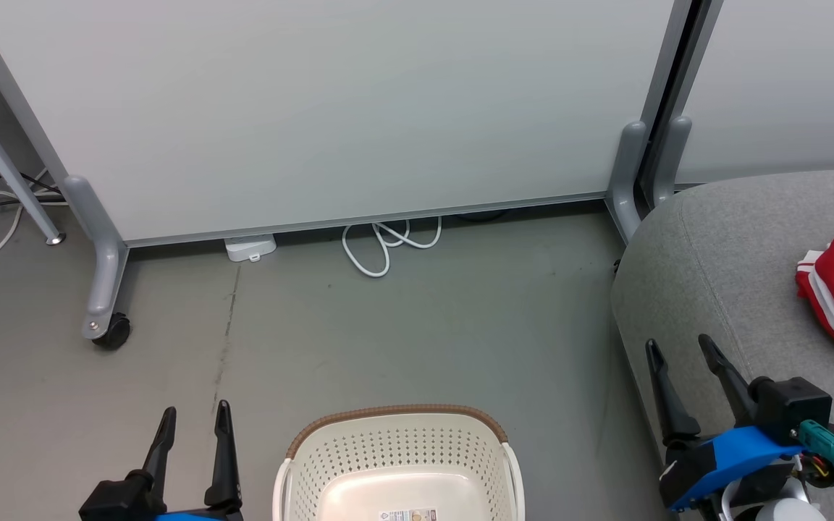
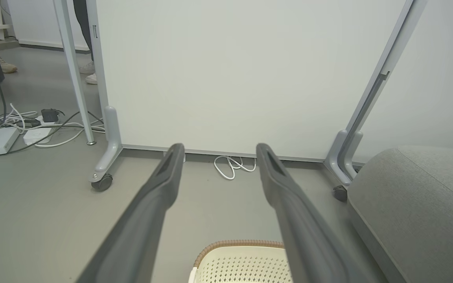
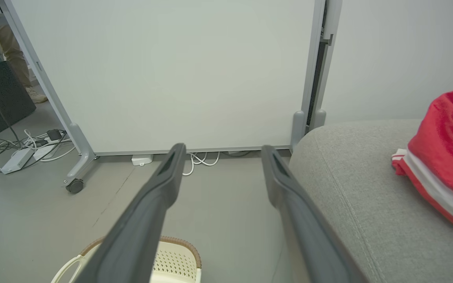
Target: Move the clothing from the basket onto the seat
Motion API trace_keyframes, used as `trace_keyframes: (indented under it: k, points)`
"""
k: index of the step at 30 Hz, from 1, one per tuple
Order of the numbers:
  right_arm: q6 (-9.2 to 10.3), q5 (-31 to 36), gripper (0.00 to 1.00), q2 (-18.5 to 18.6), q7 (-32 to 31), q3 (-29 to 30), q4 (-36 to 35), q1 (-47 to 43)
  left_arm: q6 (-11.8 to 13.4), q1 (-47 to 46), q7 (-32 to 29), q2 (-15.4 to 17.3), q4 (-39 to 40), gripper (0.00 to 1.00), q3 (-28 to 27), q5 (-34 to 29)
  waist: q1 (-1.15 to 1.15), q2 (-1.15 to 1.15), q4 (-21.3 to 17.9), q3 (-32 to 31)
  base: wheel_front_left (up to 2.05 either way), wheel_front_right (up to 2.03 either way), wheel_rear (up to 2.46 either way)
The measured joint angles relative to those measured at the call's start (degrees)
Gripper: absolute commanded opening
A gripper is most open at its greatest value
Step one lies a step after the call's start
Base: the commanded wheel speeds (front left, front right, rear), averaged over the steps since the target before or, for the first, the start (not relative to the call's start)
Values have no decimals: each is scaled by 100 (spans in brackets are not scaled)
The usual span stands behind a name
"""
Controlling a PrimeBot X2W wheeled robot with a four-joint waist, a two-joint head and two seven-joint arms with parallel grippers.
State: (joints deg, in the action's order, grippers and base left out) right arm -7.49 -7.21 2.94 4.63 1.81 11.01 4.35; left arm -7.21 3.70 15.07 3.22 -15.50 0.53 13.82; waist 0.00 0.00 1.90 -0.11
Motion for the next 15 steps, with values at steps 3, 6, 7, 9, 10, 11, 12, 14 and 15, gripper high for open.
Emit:
trace_keyframes:
  k: [3,6,7,9,10,11,12,14,15]
  points:
    - [0,0,100,0,5,7,14,-18,0,-1,0,0,-18,100,29,-8,0,0,1,0,0,0,0]
    - [0,-14,100,0,16,8,40,-19,0,-1,0,-1,-18,100,44,19,0,0,-2,-8,0,0,0]
    - [0,-32,100,0,21,1,47,-20,0,-1,0,-1,-16,100,48,25,0,0,-6,-13,0,0,0]
    - [0,-52,100,-1,22,-13,78,-23,2,2,-1,-2,-32,100,60,41,0,0,-13,-20,0,0,0]
    - [0,-52,0,-4,15,-14,126,-27,3,9,-5,-5,-80,0,59,38,0,0,-13,-20,0,0,0]
    - [0,-53,0,-11,12,-14,180,-41,3,30,-10,-10,-132,0,59,38,0,0,-13,-20,0,0,0]
    - [0,-53,0,-13,1,-13,234,-63,3,59,-11,-13,-178,0,58,40,0,0,-13,-20,0,0,0]
    - [0,-56,0,-24,-8,-15,348,-125,3,114,-20,-21,-286,0,55,40,0,0,-13,-20,0,0,0]
    - [0,-59,0,-30,-10,-14,408,-149,3,136,-26,-24,-333,0,55,40,0,0,-13,-20,0,0,0]
